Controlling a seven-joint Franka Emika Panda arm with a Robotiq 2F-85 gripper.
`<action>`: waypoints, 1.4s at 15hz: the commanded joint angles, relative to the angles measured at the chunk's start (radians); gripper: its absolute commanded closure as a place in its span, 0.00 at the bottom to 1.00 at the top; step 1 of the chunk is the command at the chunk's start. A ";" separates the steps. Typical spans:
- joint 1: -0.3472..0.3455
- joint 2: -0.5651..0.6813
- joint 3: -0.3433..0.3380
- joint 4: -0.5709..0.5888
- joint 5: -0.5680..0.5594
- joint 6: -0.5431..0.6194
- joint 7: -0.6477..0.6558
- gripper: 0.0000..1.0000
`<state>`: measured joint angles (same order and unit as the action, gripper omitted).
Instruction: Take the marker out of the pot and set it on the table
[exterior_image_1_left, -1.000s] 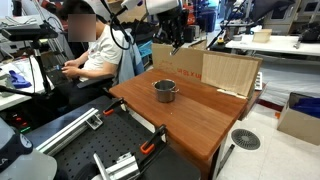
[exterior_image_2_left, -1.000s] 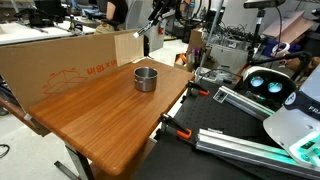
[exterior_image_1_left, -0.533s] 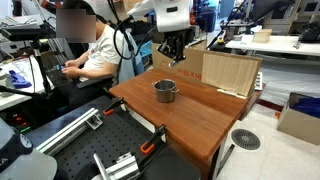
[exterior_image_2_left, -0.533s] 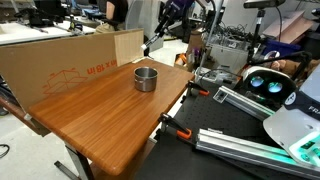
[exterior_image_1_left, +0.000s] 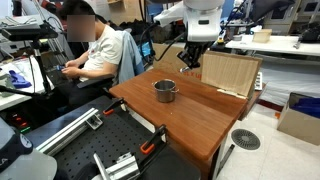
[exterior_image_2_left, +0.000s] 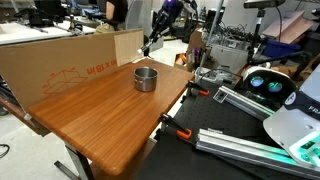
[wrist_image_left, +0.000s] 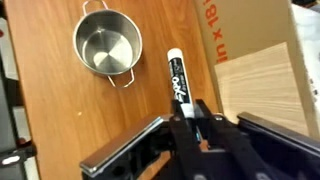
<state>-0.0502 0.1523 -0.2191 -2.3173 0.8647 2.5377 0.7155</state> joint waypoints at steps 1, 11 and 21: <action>-0.024 0.127 0.025 0.108 -0.039 -0.024 0.050 0.95; -0.008 0.451 0.001 0.370 -0.175 -0.038 0.198 0.95; -0.033 0.554 0.007 0.497 -0.315 -0.064 0.367 0.50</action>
<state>-0.0597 0.6895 -0.2277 -1.8584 0.5861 2.5090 1.0549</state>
